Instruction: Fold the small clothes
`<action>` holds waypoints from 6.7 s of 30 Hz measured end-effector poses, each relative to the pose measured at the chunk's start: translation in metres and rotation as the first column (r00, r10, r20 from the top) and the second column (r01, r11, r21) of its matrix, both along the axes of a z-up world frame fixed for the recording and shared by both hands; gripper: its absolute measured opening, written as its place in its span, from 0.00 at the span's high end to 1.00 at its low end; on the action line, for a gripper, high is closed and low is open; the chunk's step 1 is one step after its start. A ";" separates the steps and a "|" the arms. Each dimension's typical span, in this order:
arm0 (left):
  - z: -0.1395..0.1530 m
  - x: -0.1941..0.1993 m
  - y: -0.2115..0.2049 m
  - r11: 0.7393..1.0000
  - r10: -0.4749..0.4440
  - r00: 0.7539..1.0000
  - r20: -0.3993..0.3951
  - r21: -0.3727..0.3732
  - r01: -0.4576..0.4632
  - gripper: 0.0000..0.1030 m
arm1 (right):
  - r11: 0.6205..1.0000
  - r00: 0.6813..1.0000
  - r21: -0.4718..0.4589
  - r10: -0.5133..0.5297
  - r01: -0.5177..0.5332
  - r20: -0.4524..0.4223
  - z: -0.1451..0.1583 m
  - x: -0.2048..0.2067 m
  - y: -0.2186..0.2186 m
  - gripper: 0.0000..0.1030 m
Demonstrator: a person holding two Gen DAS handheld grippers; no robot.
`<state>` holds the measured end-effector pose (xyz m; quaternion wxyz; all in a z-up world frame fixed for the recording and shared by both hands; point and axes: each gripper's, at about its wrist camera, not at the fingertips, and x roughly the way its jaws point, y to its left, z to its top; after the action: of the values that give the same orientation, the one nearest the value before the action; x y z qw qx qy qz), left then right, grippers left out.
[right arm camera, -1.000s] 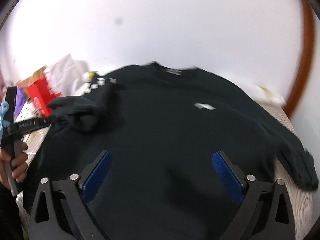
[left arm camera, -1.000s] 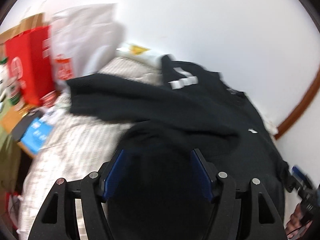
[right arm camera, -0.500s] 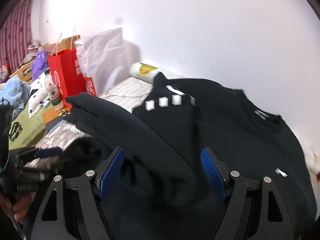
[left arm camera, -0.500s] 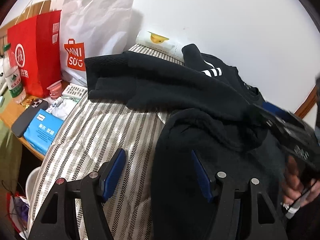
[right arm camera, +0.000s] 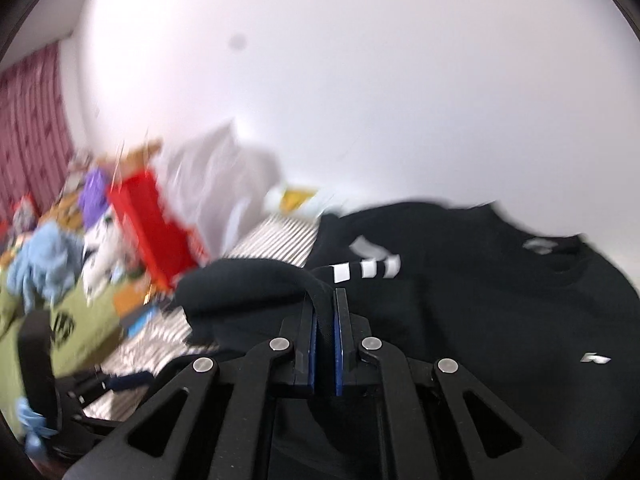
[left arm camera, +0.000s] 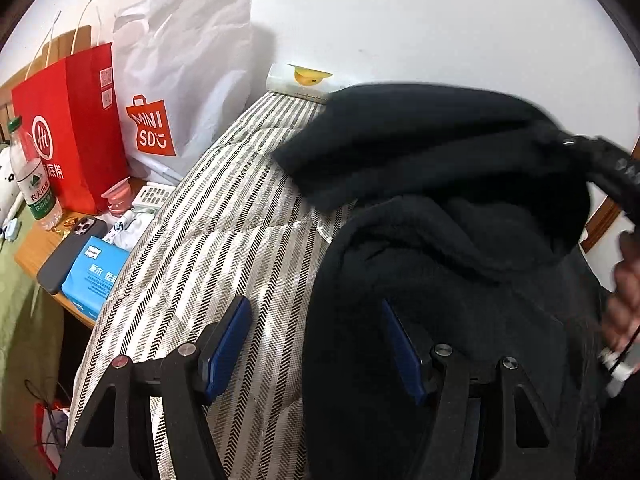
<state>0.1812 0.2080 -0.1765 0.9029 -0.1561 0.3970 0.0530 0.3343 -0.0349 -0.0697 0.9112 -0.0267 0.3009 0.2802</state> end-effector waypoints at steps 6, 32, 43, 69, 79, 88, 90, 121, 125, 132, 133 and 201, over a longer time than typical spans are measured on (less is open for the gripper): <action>0.000 0.000 0.000 1.000 0.000 1.000 0.001 -0.001 0.000 0.39 | 0.977 0.981 0.090 -0.192 0.195 -0.043 0.011 0.004 -0.080 0.94; -0.001 0.001 0.000 1.000 -0.010 1.000 0.005 -0.009 0.010 0.34 | 0.969 0.981 -0.213 -0.154 0.127 -0.116 -0.052 0.062 -0.035 0.33; -0.001 0.002 -0.001 1.000 -0.015 1.000 0.005 -0.010 0.015 0.33 | 0.970 0.969 0.038 -0.235 0.239 -0.079 -0.018 0.035 -0.103 0.93; 0.020 0.012 -0.012 0.993 -0.067 0.997 -0.023 0.098 0.069 0.32 | 0.917 0.907 -0.045 -0.398 0.396 -0.137 -0.009 -0.055 -0.237 0.50; 0.022 0.048 -0.022 0.972 -0.158 0.987 -0.002 0.178 0.156 0.43 | 0.993 0.978 -0.005 -0.115 0.116 -0.176 -0.018 0.059 -0.078 0.49; 0.016 0.053 -0.026 0.975 -0.199 0.978 0.057 0.113 0.192 0.65 | 0.995 0.979 -0.060 0.061 -0.074 -0.196 -0.047 0.133 0.037 0.49; 0.017 0.051 -0.026 0.977 -0.197 0.978 0.071 0.101 0.190 0.67 | 0.995 0.978 -0.065 0.067 -0.082 -0.198 -0.055 0.148 0.055 0.49; 0.007 0.047 0.012 0.998 0.004 1.000 0.000 0.067 -0.004 0.71 | 0.996 0.986 -0.091 -0.023 0.009 -0.162 -0.055 0.156 0.082 0.69; 0.013 0.042 0.008 0.997 -0.002 0.999 0.033 0.077 -0.001 0.50 | 0.968 0.982 -0.207 -0.167 0.145 -0.090 -0.039 0.127 0.001 0.66; 0.022 0.030 -0.022 0.991 -0.092 0.992 0.085 0.110 0.082 0.42 | 0.872 0.924 -0.394 -0.363 0.290 -0.123 -0.048 0.111 -0.118 0.63; 0.023 0.030 -0.027 0.988 -0.101 0.991 0.085 0.129 0.089 0.42 | 0.861 0.911 -0.401 -0.391 0.313 -0.128 -0.050 0.108 -0.134 0.62; 0.006 0.038 -0.014 0.996 -0.086 0.996 0.016 0.040 0.085 0.37 | 0.844 0.826 -0.004 -0.525 0.536 -0.207 -0.050 0.008 -0.284 0.90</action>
<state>0.2196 0.1942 -0.1707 0.9108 -0.1215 0.3941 0.0207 0.3418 -0.3193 -0.1198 0.9185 0.1109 0.3787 0.0255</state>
